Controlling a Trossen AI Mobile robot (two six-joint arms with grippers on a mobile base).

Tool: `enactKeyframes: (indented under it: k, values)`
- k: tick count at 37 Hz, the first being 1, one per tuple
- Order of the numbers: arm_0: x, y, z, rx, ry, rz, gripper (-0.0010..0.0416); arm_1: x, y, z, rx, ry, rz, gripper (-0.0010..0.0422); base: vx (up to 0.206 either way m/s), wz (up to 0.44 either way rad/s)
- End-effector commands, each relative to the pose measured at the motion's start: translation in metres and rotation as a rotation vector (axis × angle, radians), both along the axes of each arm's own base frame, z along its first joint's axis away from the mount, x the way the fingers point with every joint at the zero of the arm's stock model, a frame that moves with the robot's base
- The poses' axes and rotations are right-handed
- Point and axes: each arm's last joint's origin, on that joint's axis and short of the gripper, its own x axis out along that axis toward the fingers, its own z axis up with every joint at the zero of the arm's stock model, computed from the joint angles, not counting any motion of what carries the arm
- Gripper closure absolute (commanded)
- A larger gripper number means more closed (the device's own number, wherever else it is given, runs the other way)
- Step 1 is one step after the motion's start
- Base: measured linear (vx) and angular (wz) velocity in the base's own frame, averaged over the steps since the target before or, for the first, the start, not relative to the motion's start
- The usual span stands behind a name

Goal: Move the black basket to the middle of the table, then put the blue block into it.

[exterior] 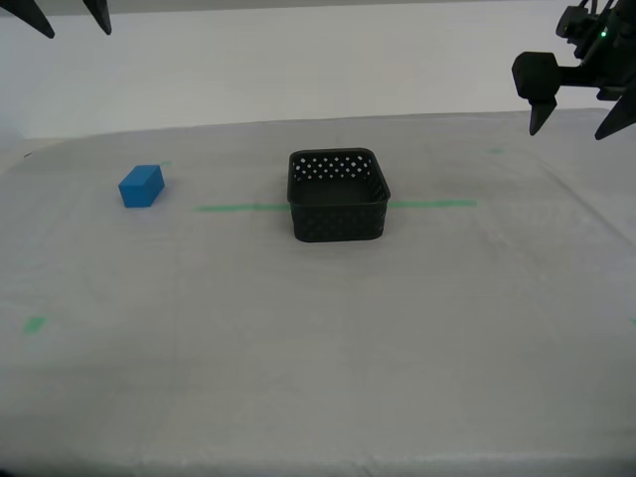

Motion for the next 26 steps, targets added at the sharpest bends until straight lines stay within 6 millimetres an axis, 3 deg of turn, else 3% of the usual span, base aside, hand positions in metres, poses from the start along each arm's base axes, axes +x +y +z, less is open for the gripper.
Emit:
enactKeyframes:
  k: [1, 4, 10, 16, 26]
  values:
    - [0.0001, 0.0001, 0.0005, -0.001, -0.002, 0.001, 0.0007, -0.0004, 0.0015, 0.0003, 0.003, 0.002, 0.005, 0.0029, 0.0, 0.0]
    - [0.0001, 0.0001, 0.0005, -0.001, -0.002, 0.001, 0.0007, -0.0006, 0.0021, 0.0001, 0.003, 0.005, 0.007, 0.0006, 0.0, 0.0]
    - [0.0001, 0.0001, 0.0005, -0.001, -0.002, 0.001, 0.0007, -0.0002, 0.0044, 0.0005, 0.003, -0.001, 0.012, 0.0047, 0.0, 0.0]
    - [0.0001, 0.0001, 0.0005, -0.001, -0.002, 0.001, 0.0007, 0.0006, 0.005, 0.0031, 0.011, -0.015, -0.004, 0.0055, 0.0, 0.0]
    - [0.0001, 0.0001, 0.0005, -0.001, -0.002, 0.001, 0.0007, 0.0009, 0.0084, 0.0031, 0.014, -0.015, 0.003, 0.0005, 0.0, 0.0]
